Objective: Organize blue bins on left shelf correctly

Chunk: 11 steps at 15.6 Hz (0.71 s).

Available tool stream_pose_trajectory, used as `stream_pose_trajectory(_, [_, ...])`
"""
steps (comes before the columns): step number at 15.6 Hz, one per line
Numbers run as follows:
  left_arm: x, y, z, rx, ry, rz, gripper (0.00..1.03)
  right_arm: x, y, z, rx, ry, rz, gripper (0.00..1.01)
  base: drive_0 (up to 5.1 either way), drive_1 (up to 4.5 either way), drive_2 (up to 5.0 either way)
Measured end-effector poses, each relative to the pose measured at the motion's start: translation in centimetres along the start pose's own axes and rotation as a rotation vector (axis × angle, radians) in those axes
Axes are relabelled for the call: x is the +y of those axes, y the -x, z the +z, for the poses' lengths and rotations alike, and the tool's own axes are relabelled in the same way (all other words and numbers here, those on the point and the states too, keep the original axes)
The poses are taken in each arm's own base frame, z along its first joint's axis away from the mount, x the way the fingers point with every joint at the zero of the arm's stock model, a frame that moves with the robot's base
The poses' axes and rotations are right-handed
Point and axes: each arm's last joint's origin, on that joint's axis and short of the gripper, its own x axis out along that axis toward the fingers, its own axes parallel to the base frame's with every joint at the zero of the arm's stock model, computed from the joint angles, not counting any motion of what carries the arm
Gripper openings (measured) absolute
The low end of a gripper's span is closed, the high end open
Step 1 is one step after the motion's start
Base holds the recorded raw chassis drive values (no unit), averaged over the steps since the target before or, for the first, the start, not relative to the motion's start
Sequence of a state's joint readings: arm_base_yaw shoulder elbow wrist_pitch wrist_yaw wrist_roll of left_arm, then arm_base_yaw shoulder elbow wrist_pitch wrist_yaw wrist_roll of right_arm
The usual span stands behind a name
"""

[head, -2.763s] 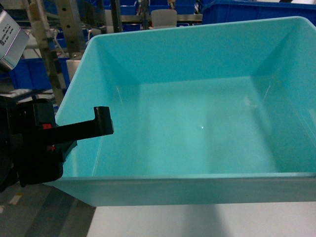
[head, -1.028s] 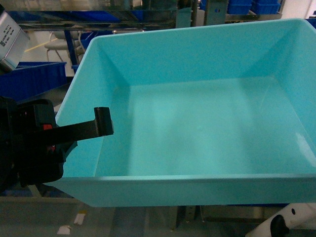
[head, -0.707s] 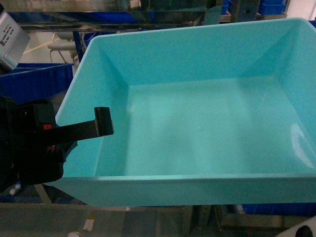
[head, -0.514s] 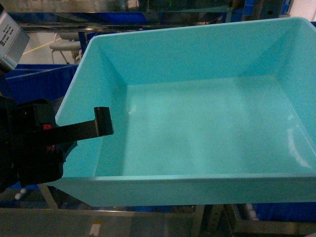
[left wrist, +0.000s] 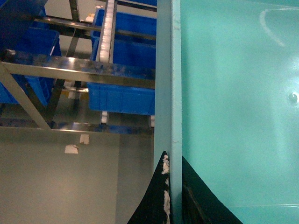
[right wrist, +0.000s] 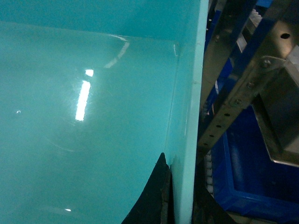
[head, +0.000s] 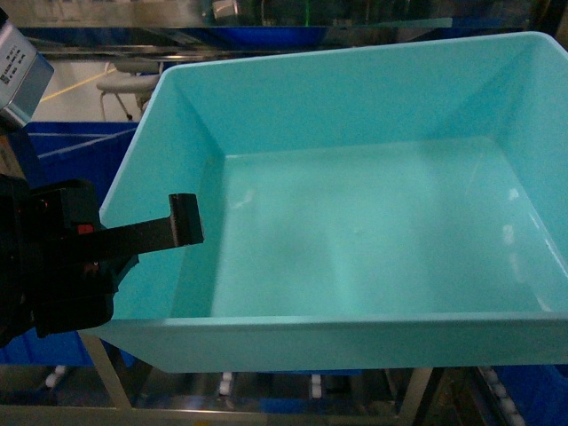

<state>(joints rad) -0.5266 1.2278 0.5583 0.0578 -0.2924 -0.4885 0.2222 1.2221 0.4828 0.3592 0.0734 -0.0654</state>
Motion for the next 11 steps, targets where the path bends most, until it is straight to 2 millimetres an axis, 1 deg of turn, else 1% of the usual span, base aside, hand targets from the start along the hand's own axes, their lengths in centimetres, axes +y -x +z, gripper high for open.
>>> stream_pose_trajectory(11, [0.09, -0.06, 0.01, 0.001, 0.001, 0.004, 0.02, 0.12, 0.01, -0.18, 0.009, 0.002, 0.005, 0.02, -5.0, 2.44, 2.4])
